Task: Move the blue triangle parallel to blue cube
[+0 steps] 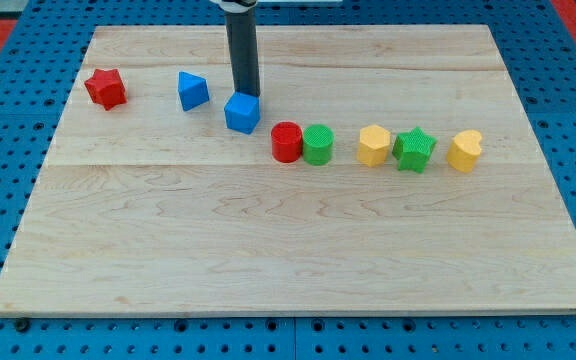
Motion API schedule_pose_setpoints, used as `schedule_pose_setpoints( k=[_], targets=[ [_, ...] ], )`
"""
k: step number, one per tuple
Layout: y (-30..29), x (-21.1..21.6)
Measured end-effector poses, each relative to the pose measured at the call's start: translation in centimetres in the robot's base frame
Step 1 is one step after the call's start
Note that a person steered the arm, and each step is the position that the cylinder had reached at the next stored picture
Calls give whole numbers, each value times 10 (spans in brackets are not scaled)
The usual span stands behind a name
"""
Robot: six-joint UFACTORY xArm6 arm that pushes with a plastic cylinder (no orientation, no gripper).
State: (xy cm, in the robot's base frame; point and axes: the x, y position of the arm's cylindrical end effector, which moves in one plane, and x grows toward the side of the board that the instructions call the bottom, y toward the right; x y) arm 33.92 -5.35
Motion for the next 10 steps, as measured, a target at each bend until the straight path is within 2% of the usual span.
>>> schedule_pose_setpoints(
  k=[2,4,5,6,7,8,9,10],
  targets=[
    [-9,33],
    [-9,32],
    [-10,-1],
    [-37,-39],
    [-85,-56],
    [-127,-45],
    [-129,-32],
    [-126,-52]
  ],
)
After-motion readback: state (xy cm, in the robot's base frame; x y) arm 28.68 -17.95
